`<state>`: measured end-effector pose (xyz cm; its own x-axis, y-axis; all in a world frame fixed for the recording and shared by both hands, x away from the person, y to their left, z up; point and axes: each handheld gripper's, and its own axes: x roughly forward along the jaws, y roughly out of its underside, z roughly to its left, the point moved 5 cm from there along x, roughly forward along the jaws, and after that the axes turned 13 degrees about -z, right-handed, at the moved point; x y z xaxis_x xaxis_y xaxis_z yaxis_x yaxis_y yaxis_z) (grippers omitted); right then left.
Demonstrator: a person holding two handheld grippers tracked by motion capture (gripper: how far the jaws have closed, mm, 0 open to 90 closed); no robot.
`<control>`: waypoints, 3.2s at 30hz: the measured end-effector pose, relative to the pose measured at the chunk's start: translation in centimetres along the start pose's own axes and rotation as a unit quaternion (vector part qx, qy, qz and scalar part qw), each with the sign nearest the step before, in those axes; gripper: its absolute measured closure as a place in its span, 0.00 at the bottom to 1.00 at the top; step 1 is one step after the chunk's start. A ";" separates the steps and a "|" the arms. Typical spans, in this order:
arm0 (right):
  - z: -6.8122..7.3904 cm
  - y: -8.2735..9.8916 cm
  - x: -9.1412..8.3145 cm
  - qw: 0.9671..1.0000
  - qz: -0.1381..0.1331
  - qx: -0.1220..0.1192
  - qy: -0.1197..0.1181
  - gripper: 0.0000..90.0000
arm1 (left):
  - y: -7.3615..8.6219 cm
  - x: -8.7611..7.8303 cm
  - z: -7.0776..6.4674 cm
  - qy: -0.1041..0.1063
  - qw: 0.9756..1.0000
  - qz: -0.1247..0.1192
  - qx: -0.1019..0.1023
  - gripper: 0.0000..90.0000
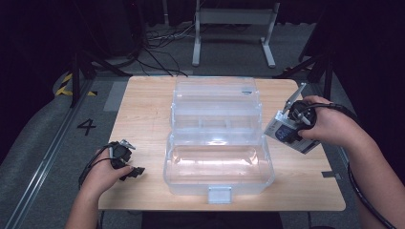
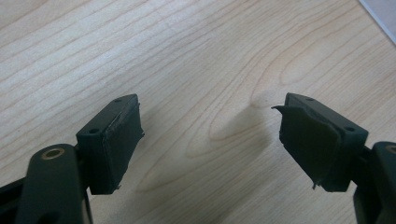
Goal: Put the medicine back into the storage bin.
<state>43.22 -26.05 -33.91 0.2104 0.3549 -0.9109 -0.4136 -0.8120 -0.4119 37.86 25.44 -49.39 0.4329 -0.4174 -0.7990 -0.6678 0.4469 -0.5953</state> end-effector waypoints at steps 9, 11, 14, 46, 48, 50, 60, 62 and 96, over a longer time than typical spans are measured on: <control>2.5 -2.7 -0.8 1.000 0.000 -0.020 -0.021 0.63 | -0.1 0.0 -0.1 0.012 1.000 -0.002 0.006 0.23; 3.0 -3.3 -0.8 0.999 -0.004 -0.030 -0.019 0.63 | -0.2 0.0 -0.1 0.012 1.000 -0.004 0.005 0.23; 3.6 -4.1 -0.8 0.999 -0.002 -0.046 -0.020 0.63 | -0.3 0.1 0.0 0.009 1.000 -0.004 0.011 0.23; 12.3 -10.9 3.8 0.982 0.012 -0.169 -0.081 0.63 | -0.9 0.9 0.0 0.017 0.999 0.001 0.033 0.23; 12.8 -11.1 4.3 0.982 0.013 -0.172 -0.081 0.63 | -0.8 0.9 -0.2 0.020 1.000 0.005 0.021 0.23; 13.1 -11.2 4.7 0.980 0.015 -0.177 -0.085 0.63 | -0.9 1.0 -0.2 0.021 0.999 0.005 0.026 0.23; 14.4 -11.6 7.6 0.977 0.015 -0.188 -0.097 0.63 | -0.9 0.9 -0.2 0.021 0.999 0.004 0.027 0.23; 14.5 -11.6 8.2 0.977 0.021 -0.190 -0.098 0.63 | -0.9 0.9 -0.2 0.022 0.999 0.004 0.027 0.23; 16.1 -10.0 16.9 0.970 0.067 -0.209 -0.106 0.63 | -0.8 0.8 0.0 0.021 0.999 0.003 0.026 0.23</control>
<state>36.62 -4.49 -45.57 -0.0248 0.2850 -0.9582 -0.0201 -0.9584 -0.2846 38.71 24.74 -49.53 0.4016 -0.4470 -0.7993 -0.6371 0.4906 -0.5945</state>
